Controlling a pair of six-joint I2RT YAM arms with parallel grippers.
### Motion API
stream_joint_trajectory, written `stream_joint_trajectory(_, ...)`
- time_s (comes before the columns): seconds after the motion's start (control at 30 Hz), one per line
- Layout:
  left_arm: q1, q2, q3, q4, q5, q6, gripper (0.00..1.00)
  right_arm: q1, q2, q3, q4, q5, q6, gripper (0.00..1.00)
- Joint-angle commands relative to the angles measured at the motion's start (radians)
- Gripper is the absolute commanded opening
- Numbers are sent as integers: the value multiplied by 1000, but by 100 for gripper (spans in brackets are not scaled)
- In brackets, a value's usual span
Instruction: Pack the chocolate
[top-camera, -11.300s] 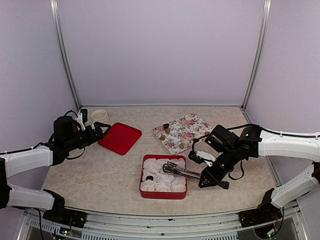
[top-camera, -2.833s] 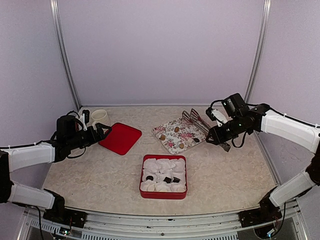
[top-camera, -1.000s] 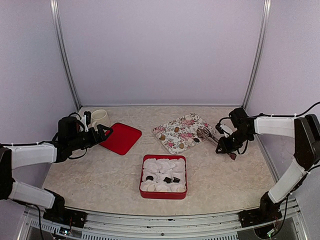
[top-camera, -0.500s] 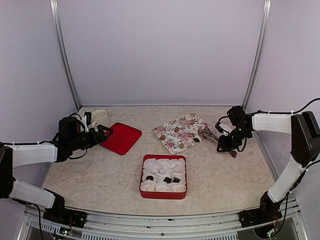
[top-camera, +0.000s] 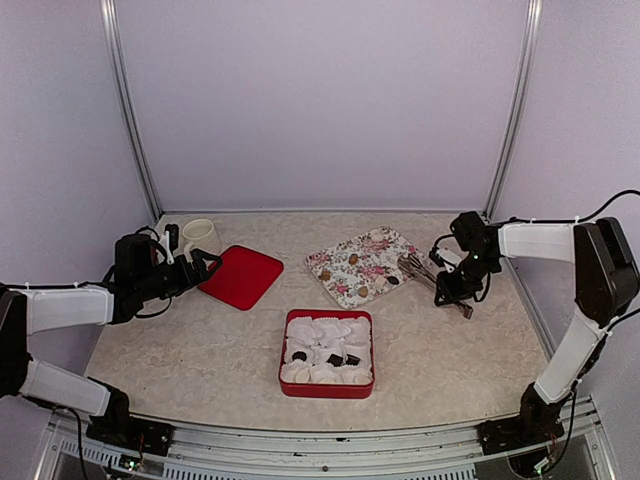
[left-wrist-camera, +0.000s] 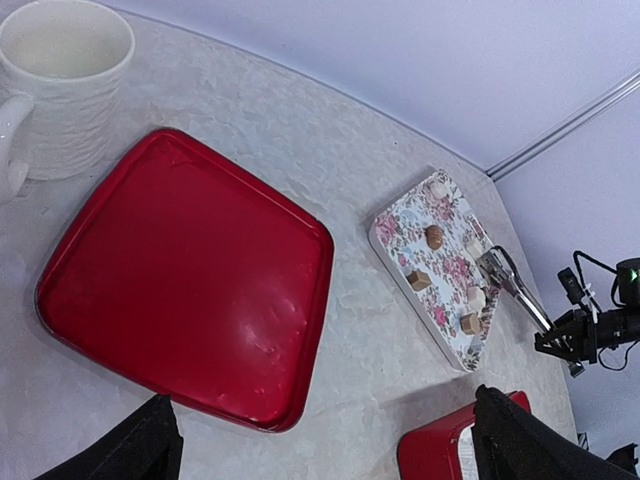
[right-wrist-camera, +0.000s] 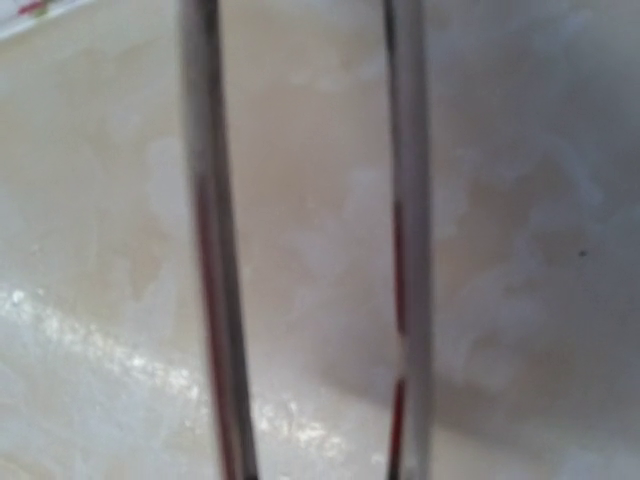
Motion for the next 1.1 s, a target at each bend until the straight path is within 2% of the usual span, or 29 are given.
stream_joint_trajectory(0.0, 11, 0, -16, 32, 13, 3, 99, 12, -2, 41, -30, -2, -6, 28)
stream_joint_trajectory(0.23, 10, -4, -15, 30, 19, 1, 99, 13, -71, 52, -27, -51, -1, 23)
stream_joint_trajectory(0.7, 10, -15, -16, 28, 18, -8, 99, 31, -197, 34, -43, -104, -26, 22)
stream_joint_trajectory(1.07, 10, -38, -17, 32, 20, -19, 99, 242, -327, 45, -69, -116, -47, 21)
